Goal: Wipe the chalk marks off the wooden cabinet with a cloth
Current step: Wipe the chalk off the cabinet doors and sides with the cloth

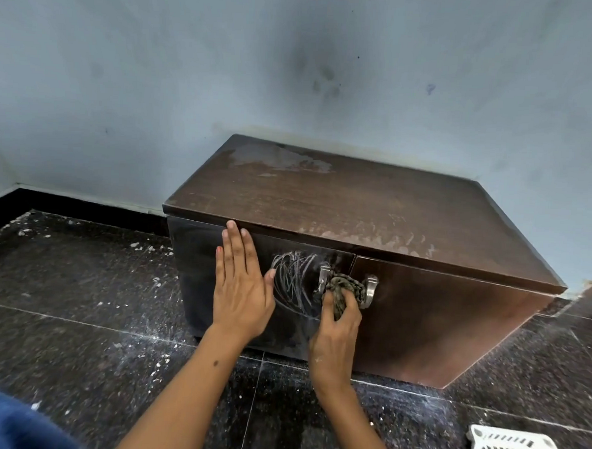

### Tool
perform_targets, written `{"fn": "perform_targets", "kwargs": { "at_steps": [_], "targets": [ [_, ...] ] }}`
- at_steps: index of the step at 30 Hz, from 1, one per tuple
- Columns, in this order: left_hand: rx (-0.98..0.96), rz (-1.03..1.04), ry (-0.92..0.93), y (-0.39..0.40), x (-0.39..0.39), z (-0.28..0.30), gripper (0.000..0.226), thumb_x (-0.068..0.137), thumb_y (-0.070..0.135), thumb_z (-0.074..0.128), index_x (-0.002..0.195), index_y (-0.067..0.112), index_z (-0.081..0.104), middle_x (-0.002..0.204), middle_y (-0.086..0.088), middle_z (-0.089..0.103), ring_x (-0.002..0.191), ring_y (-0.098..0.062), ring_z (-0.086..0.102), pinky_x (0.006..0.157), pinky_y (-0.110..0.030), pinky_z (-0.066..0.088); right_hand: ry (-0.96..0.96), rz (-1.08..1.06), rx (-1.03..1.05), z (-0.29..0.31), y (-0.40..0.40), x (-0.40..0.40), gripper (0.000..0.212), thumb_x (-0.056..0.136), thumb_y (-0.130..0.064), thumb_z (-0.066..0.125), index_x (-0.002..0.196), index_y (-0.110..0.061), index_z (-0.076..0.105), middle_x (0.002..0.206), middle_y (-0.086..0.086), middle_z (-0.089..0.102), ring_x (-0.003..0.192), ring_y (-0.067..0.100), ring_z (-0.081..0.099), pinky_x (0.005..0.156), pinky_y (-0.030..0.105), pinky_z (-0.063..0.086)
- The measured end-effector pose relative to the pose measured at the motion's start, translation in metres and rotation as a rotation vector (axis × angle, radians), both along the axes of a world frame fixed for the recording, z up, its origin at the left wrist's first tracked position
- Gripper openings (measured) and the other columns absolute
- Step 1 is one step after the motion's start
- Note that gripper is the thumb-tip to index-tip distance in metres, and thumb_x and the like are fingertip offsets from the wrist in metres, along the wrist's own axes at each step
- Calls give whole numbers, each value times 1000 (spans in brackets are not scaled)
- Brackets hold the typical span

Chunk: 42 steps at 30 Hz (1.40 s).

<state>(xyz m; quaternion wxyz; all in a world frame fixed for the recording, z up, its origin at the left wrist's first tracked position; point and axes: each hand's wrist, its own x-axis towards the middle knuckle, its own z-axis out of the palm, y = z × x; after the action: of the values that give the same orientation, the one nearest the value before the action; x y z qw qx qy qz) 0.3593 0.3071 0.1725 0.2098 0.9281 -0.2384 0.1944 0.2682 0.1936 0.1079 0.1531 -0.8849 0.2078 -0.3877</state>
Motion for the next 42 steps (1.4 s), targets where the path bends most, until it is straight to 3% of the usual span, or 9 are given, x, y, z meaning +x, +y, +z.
{"fn": "perform_targets", "kwargs": {
  "at_steps": [7, 13, 16, 20, 22, 25, 32, 38, 42],
  "targets": [
    [51, -9, 174, 1, -3, -6, 73, 94, 44, 11, 143, -2, -19, 143, -16, -39, 135, -21, -32, 111, -34, -20, 2, -103, -214, 20, -10, 9, 50, 82, 7, 34, 128, 3, 53, 130, 19, 35, 113, 33, 39, 93, 45, 48],
    [72, -38, 238, 7, -3, 1, 73, 99, 40, 23, 144, 1, -19, 144, -13, -40, 139, -22, -28, 112, -36, -18, 171, 10, -31, -24, -12, -4, 62, 66, 8, 69, 127, 2, 54, 133, 20, 42, 118, 31, 36, 89, 48, 50],
    [69, -75, 261, 13, -2, 4, 72, 98, 42, 19, 144, 4, -20, 144, -10, -40, 141, -21, -24, 112, -36, -16, 110, 41, 577, -21, 8, -15, 55, 78, 13, 57, 131, -3, 52, 133, 8, 42, 123, 24, 41, 103, 36, 42],
    [55, -101, 303, 18, -2, 8, 69, 100, 38, 23, 146, 7, -18, 148, -7, -37, 142, -19, -21, 114, -37, -14, -410, -130, 2013, 22, 27, -10, 39, 79, 3, 33, 99, -8, 64, 85, 12, 61, 70, 27, 58, 56, 33, 52],
    [39, -111, 316, 20, -3, 9, 68, 100, 37, 22, 147, 8, -17, 149, -6, -36, 143, -18, -20, 114, -37, -12, -486, -39, 2315, 36, 32, -13, 24, 77, -10, 35, 85, -4, 56, 68, 14, 57, 52, 24, 51, 39, 24, 46],
    [8, -123, 340, 20, -4, 10, 66, 100, 37, 21, 148, 9, -15, 149, -4, -35, 143, -16, -18, 115, -38, -10, -454, 185, 2401, 45, 36, -21, 31, 84, -30, 53, 91, -1, 61, 85, 17, 63, 66, 24, 57, 43, 25, 51],
    [-38, -115, 347, 18, -5, 10, 63, 101, 37, 19, 149, 9, -11, 151, -2, -33, 144, -15, -13, 116, -41, -6, -100, 445, 2151, 66, 31, -26, 37, 70, 1, 64, 108, 0, 60, 93, 18, 70, 80, 31, 67, 67, 39, 58],
    [-95, -97, 333, 12, -6, 5, 63, 100, 38, 18, 148, 10, -13, 150, 1, -34, 144, -13, -14, 115, -39, -8, -416, 165, 579, 96, 12, -18, 43, 72, 5, 71, 107, -19, 67, 105, 2, 64, 98, 13, 61, 90, 20, 49],
    [-143, -108, 304, 13, -4, 1, 62, 100, 40, 16, 150, 11, -6, 151, 3, -30, 145, -12, -10, 116, -37, -5, -474, 3, 93, 88, -10, -14, 42, 69, 5, 73, 109, -5, 69, 106, 12, 61, 101, 21, 50, 92, 20, 42]
  ]
}}
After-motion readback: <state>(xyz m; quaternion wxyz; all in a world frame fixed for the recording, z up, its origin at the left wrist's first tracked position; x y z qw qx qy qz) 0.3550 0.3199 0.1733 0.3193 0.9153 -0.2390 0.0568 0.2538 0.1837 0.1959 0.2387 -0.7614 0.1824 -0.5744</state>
